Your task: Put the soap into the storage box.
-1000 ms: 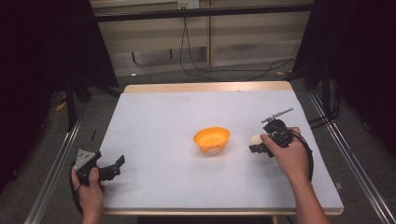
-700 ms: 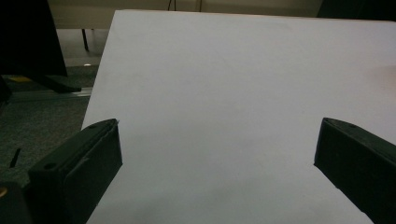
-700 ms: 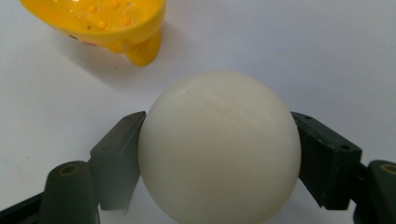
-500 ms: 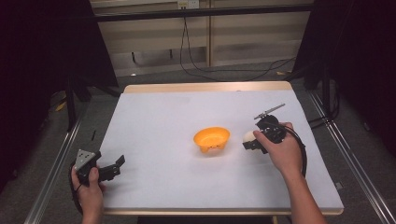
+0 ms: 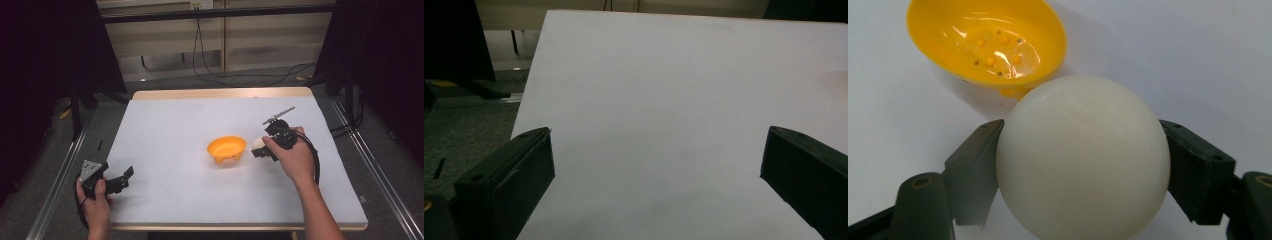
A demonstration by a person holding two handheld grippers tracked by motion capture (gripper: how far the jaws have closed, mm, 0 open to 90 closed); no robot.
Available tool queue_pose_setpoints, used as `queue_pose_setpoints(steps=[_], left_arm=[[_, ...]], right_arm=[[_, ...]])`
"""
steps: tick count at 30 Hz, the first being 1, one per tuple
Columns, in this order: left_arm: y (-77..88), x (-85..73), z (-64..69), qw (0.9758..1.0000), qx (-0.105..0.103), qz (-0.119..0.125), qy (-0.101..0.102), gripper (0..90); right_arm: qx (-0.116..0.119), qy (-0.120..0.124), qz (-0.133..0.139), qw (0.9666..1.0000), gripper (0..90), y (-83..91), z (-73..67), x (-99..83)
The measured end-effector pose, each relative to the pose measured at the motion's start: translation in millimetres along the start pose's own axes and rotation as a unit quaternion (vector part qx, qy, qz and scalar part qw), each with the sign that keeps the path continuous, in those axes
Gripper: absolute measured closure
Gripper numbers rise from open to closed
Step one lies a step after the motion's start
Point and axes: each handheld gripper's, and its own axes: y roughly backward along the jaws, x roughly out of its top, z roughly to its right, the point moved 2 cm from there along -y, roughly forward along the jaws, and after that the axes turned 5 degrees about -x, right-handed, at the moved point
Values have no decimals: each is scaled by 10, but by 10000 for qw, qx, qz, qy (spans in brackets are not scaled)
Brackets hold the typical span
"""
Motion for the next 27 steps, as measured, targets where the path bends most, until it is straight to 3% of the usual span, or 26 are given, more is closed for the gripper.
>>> queue_pose_setpoints(steps=[27], left_arm=[[-2, 1, -2, 10000, 3, -11, 14, 8]], right_arm=[[165, 276, 20, 9995, 240, -116, -257, 356]])
